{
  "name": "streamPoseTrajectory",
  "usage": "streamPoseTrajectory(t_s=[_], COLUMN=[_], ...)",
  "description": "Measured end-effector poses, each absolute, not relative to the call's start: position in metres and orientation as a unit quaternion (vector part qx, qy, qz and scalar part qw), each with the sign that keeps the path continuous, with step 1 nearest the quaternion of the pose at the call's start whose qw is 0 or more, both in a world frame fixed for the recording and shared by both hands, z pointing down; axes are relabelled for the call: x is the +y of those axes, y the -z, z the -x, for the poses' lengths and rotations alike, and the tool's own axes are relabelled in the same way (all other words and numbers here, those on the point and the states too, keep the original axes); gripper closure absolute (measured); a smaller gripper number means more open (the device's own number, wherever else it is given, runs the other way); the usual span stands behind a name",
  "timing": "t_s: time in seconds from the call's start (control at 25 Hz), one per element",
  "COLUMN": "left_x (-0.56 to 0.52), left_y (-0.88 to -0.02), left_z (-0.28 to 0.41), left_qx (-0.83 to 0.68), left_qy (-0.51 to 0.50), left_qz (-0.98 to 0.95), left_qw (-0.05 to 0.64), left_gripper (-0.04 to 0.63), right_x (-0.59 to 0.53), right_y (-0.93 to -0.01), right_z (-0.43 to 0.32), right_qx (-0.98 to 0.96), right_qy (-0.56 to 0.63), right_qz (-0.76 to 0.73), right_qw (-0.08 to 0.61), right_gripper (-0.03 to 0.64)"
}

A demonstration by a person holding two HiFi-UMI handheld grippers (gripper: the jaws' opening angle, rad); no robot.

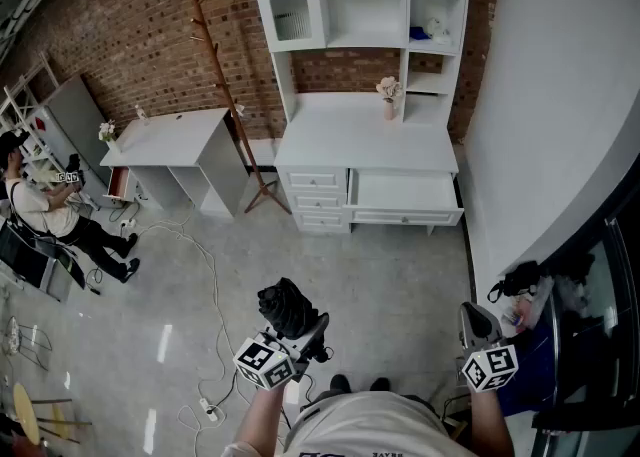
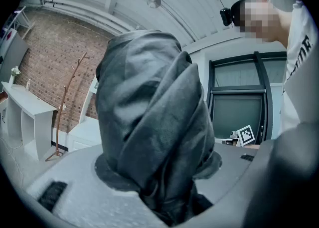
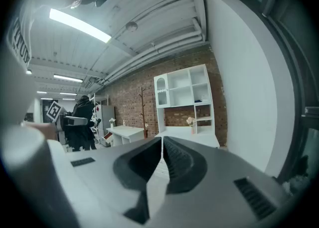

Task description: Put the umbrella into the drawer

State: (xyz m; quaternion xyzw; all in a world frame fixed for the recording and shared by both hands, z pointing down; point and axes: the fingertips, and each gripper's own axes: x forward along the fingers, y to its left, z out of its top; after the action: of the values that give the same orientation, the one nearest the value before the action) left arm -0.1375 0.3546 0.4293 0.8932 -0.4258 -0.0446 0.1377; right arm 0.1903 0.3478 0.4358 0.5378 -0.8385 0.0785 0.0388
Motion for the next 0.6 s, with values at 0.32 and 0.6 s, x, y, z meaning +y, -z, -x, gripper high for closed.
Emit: streamPoseTrajectory(t_s=[0.32, 0.6], left_x=[0.3557, 0.3527], left_y=[-0.4302, -0.4321], left_z=[0.1411, 0.1461], left_qx=[-0.419, -0.413], left_qy=[0.045, 0.044], left_qz=[-0.896, -0.898], left_qw=[0.142, 0.145], left_gripper=[0.342, 0.341], right_x=[0.3514, 0.3521], right_y=[-0.4313, -0.4277], right_z=[-0.1829, -0.1796], right_qx=[-0.838, -0.833], right_qy=[-0.076, -0.074], right_qz=[-0.539, -0.547], right_qw=[0.039, 0.039], right_gripper=[0.583, 0.583])
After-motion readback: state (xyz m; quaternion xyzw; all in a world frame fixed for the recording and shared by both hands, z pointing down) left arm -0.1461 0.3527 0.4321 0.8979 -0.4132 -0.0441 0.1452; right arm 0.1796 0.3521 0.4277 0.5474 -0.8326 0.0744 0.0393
